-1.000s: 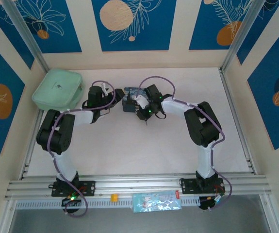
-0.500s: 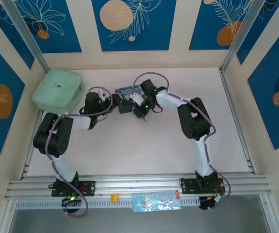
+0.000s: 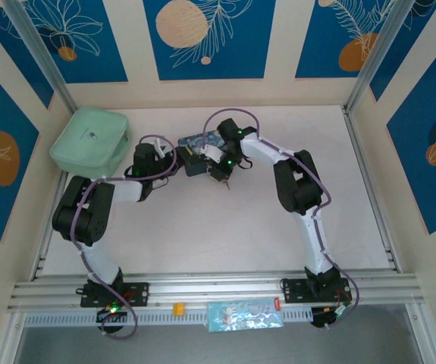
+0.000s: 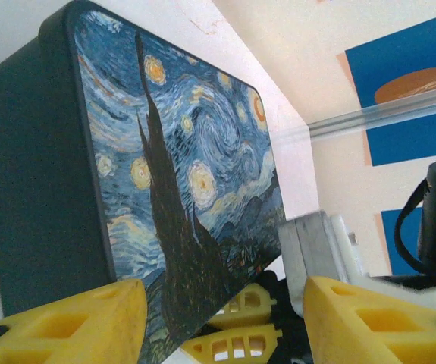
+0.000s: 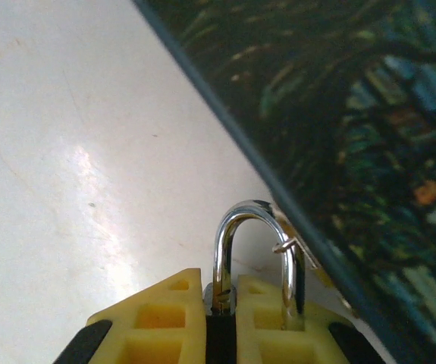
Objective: Unlock a padlock with a key
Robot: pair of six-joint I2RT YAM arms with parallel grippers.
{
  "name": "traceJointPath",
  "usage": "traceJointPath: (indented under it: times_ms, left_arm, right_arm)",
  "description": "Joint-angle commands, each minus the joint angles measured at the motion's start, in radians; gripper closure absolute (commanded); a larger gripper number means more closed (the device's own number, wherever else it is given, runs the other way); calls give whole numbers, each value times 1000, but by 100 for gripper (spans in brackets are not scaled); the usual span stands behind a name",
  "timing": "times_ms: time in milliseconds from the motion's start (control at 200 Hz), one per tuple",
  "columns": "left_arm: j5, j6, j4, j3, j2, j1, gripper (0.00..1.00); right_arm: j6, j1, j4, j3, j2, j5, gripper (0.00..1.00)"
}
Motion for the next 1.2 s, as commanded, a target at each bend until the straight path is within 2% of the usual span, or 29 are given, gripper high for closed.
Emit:
traceJointPath:
  times_ms: [0,165,300,455,580,715,845,930,1050,1125,1195]
  left_arm:
    - [23,62,-97,68,43,-12,44]
    - [25,87,-134,122,62,-12,44]
    - [38,89,-119,86,19,-12,43]
    - [40,159,-219,5,-114,-3,40]
    - [22,141,-246,-82,-213,0,38]
    - [15,23,-103,-187,-254,-9,38]
    - [-59,-33,-20,-235,-231,-56,40]
    - [-111,-81,93,-247,-160,-99,45]
    - [-161,-148,319,-228,4,-142,58]
    - [-194,-159,407,-210,74,-166,60]
    - [-218,-156,419,-191,104,-185,59]
  right_arm:
    - [-164,43,-16,-20,-3,-14,100]
    - [-237,74,127,-116,-55,28,100]
    - [-168,70,228,-170,-74,31,100]
    - [-93,41,221,-174,-92,-45,100]
    - [-39,33,198,-154,-92,-70,100]
    - [16,34,199,-150,-90,-107,100]
    - [73,34,179,-129,-81,-109,100]
    - [109,36,165,-125,-85,-122,100]
    - [136,37,182,-151,-100,-147,100]
    - [147,37,184,-160,-102,-158,100]
    - [156,37,180,-163,-104,-176,100]
